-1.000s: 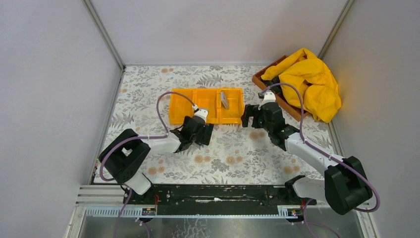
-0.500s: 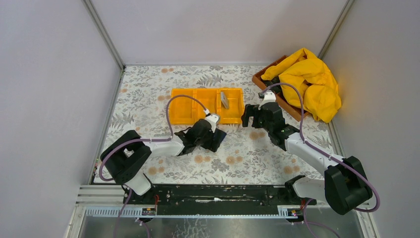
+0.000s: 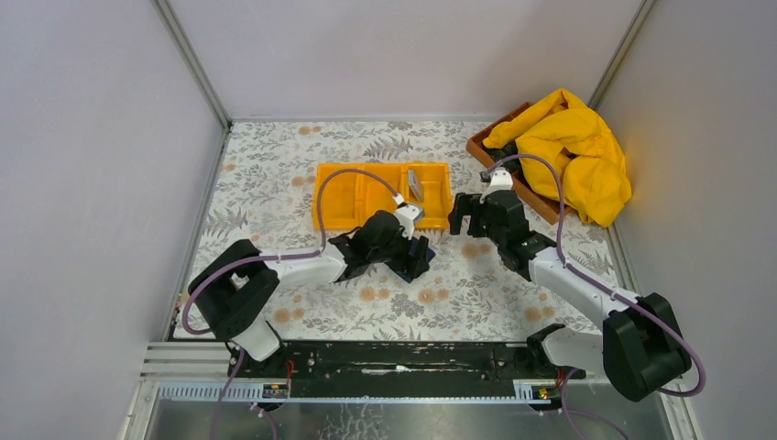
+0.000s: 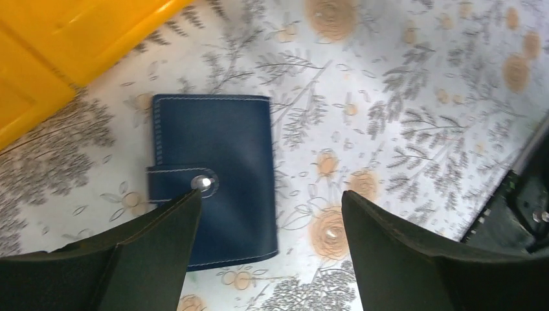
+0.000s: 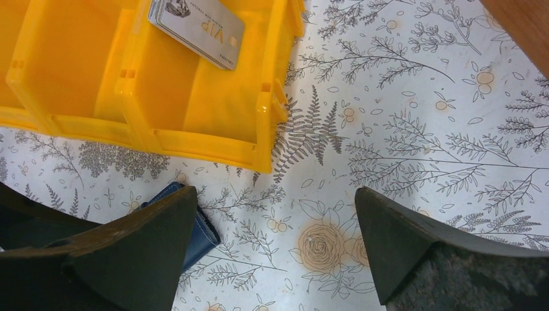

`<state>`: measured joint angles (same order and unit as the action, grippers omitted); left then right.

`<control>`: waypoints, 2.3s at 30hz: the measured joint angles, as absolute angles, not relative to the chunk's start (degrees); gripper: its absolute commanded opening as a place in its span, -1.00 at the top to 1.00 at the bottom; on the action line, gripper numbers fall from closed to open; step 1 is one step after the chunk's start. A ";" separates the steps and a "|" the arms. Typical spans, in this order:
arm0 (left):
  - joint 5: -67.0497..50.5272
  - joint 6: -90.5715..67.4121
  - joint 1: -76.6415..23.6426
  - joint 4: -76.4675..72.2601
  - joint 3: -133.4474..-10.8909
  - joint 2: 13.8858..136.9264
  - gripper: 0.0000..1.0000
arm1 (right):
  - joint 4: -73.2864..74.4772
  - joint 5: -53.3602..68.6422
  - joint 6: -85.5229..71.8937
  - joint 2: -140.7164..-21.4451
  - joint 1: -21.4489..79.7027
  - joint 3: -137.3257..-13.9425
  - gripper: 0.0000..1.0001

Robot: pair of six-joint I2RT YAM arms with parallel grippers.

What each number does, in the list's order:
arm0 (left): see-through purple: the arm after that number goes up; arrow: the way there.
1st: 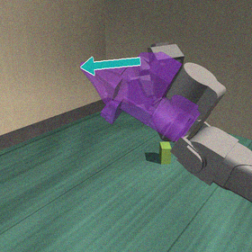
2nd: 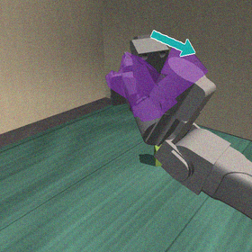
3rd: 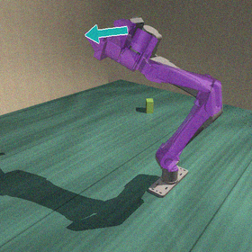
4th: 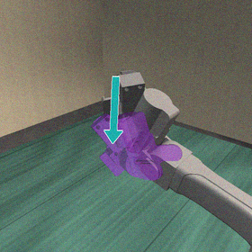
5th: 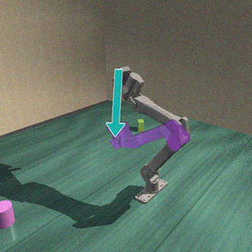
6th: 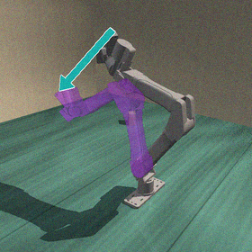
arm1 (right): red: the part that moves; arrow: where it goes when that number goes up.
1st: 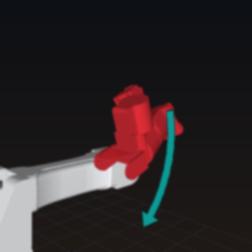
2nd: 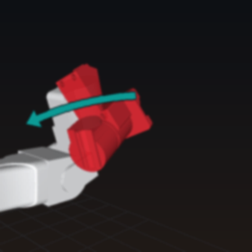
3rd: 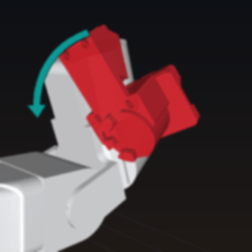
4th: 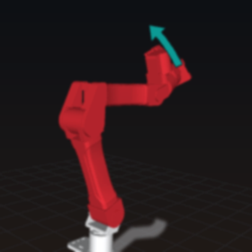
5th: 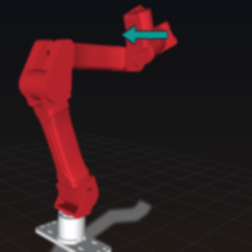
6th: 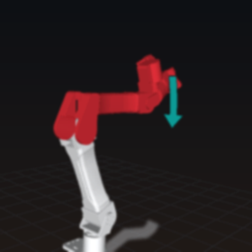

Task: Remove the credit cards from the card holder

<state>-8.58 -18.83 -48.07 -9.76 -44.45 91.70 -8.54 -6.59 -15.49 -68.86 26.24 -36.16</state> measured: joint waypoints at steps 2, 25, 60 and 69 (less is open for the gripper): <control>-10.52 -18.59 -48.56 -9.93 -45.23 91.94 -0.80 | -8.54 -6.63 -15.49 -68.53 26.24 -36.03 -0.98; -1.69 -26.61 -49.10 -14.59 -29.63 79.00 0.48 | -13.69 5.61 -20.16 -80.14 31.35 -33.78 0.16; -1.98 -36.21 -49.15 -29.04 -25.08 86.56 -0.41 | -18.61 9.45 -21.65 -89.08 34.33 -36.36 0.70; 2.11 -35.94 -49.15 -23.88 -27.88 86.59 -0.48 | -19.00 10.87 -24.34 -80.86 34.59 -28.91 1.00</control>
<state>2.11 -35.94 -49.15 -23.88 -27.88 86.59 -19.00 10.87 -24.34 -80.86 34.59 -28.91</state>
